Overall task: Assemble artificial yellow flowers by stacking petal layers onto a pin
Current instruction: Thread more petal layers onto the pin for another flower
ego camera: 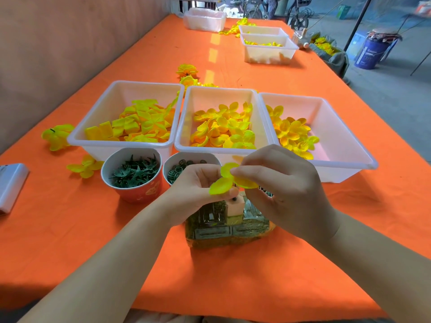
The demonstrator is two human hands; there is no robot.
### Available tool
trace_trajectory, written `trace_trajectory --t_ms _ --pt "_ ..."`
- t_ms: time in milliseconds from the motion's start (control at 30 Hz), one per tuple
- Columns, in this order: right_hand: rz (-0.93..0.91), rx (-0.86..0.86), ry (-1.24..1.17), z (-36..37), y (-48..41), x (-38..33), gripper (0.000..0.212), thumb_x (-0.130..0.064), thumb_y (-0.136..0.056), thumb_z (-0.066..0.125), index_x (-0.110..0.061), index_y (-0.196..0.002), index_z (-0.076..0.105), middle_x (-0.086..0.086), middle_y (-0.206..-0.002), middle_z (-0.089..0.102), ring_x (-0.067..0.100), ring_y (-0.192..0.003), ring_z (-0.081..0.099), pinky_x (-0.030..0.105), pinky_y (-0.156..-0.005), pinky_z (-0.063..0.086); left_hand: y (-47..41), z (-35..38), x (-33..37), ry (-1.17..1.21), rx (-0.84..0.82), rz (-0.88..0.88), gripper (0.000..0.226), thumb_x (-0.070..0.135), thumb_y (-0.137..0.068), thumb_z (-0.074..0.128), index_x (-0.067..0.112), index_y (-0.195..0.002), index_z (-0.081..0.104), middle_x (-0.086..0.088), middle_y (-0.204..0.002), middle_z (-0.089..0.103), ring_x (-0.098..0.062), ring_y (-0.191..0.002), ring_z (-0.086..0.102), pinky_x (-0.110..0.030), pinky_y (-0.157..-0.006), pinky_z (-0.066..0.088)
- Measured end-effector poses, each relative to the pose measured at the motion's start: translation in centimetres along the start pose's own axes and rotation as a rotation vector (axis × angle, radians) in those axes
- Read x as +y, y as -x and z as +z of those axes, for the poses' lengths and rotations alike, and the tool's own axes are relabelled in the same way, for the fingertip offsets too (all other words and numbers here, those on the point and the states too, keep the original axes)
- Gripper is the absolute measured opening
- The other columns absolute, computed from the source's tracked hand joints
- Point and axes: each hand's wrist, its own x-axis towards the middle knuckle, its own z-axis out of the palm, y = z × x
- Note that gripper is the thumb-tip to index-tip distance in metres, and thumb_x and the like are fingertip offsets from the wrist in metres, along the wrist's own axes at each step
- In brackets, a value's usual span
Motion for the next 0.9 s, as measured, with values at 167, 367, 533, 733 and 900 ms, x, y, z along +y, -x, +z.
trace_trajectory --t_ms 167,367,533,733,900 --pt "-0.07 -0.071 0.0 -0.3 0.1 0.5 0.019 -0.006 -0.087 0.067 0.002 -0.102 0.075 0.014 -0.093 0.071 0.032 -0.084 0.066 0.042 -0.07 0.053 -0.2 -1.5 0.5 0.09 -0.157 -0.053 0.068 0.012 -0.068 0.082 0.016 -0.131 0.059 -0.011 -0.121 0.065 -0.028 -0.115 0.061 -0.04 -0.095 0.053" --pt "-0.045 -0.168 -0.154 -1.0 0.9 0.9 0.041 -0.012 -0.081 0.059 0.006 -0.116 0.068 0.016 -0.098 0.071 0.036 -0.093 0.069 0.044 -0.078 0.054 -0.3 -1.0 2.2 0.117 0.011 0.042 0.04 0.034 -0.076 0.082 0.02 -0.11 0.07 -0.025 -0.129 0.06 -0.034 -0.119 0.057 -0.056 -0.094 0.048" --pt "0.461 -0.098 -0.719 -2.1 -1.7 1.1 0.028 -0.017 -0.086 0.054 -0.002 -0.091 0.077 0.007 -0.069 0.057 0.02 -0.067 0.053 0.031 -0.066 0.04 -0.2 0.3 3.1 -0.064 0.044 0.133 0.007 0.02 -0.075 0.079 0.015 -0.078 0.075 -0.007 -0.096 0.074 -0.03 -0.103 0.069 -0.042 -0.084 0.056" --pt "0.887 -0.176 -0.907 -1.2 -5.9 4.6 0.043 -0.013 -0.092 0.061 -0.025 -0.134 0.058 0.002 -0.065 0.053 0.019 -0.063 0.05 0.031 -0.059 0.039 -0.2 1.0 3.3 -0.121 0.106 0.166 0.023 0.003 -0.075 0.08 0.009 -0.082 0.059 -0.009 -0.078 0.07 -0.032 -0.1 0.071 -0.04 -0.086 0.057" --pt "1.18 0.377 -0.699 -2.8 -8.2 10.3 0.071 -0.015 -0.093 0.061 -0.038 -0.149 0.025 0.001 -0.085 0.057 0.011 -0.057 0.054 0.026 -0.055 0.043 -0.2 0.5 3.3 -0.293 0.088 0.161 0.019 0.0 -0.077 0.081 0.014 -0.086 0.07 -0.007 -0.085 0.074 -0.029 -0.097 0.071 -0.042 -0.091 0.055"
